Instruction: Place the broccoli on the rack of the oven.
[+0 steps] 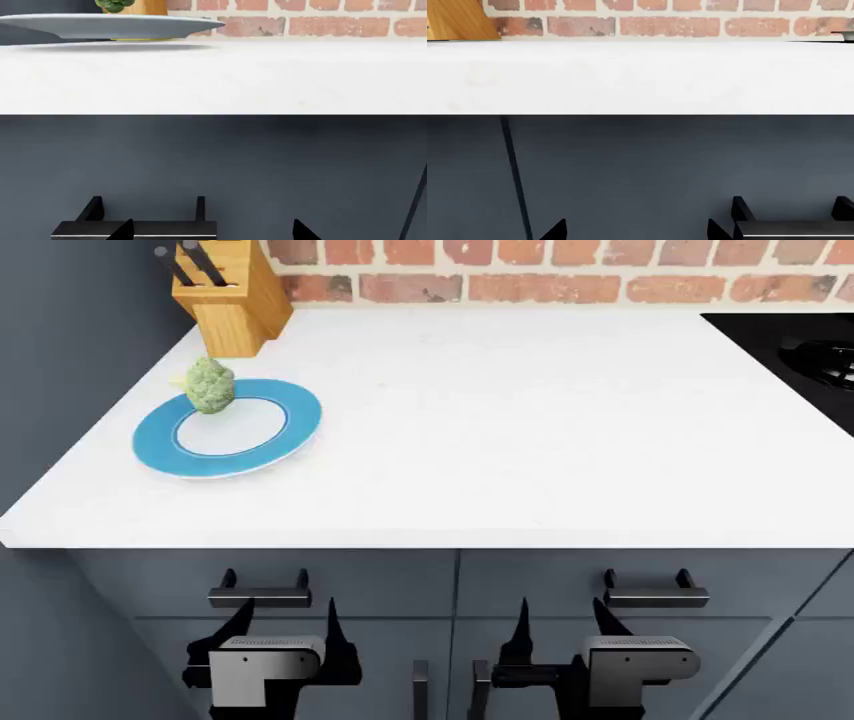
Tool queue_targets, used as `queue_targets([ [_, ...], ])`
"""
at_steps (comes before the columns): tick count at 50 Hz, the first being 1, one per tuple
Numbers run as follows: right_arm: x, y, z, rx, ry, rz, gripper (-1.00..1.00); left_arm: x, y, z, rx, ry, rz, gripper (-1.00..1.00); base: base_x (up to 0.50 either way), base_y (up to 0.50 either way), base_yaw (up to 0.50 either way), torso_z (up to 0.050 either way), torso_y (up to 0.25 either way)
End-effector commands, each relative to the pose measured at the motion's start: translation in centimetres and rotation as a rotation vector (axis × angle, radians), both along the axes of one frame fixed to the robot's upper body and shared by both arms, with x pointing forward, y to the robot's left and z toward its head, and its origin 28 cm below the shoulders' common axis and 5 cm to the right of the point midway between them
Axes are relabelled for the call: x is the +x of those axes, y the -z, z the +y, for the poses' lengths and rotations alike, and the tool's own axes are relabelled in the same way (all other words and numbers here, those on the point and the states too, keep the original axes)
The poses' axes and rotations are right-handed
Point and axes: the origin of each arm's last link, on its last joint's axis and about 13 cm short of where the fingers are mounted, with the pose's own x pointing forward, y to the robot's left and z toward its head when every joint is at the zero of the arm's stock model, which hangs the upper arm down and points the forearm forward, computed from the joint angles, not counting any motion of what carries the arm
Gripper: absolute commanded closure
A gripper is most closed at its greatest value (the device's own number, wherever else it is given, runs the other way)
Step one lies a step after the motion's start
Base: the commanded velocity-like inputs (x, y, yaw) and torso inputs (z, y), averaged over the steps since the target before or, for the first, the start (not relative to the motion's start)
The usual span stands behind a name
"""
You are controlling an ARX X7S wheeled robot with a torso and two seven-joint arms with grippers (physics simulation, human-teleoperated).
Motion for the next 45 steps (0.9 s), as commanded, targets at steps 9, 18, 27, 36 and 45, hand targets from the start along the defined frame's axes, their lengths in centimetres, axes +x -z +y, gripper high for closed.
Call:
queue_targets([
  [9,0.1,0.1,-0.2,0.002,0.019,0.0,-1.0,0.3,0.6,-0.3,0.028,0.037,0.006,-1.0,0.0,0.0,0.0,0.0,0.0],
  [18,0.1,0.0,-0.3,0.021,0.034,0.0,-1.0,0.2,0.6,-0.4,0.038,0.054,0.008,-1.0,0.0,0.0,0.0,0.0,0.0],
  [27,0.0,-0.1,-0.3,0.028,0.029,0.001,-1.0,0.1,0.5,-0.4,0.04,0.055,0.001,-1.0,0.0,0.0,0.0,0.0,0.0],
  [36,0.0,-0.7,-0.1,0.012,0.028,0.001,-1.0,0.1,0.4,-0.4,0.047,0.057,-0.003,-1.0,0.0,0.0,0.0,0.0,0.0],
  [45,-0.2,-2.5,0.1,-0.004,0.009,-0.048,-1.0,0.1,-1.5,-0.4,0.045,0.058,-0.033,-1.0,0.0,0.0,0.0,0.0,0.0],
])
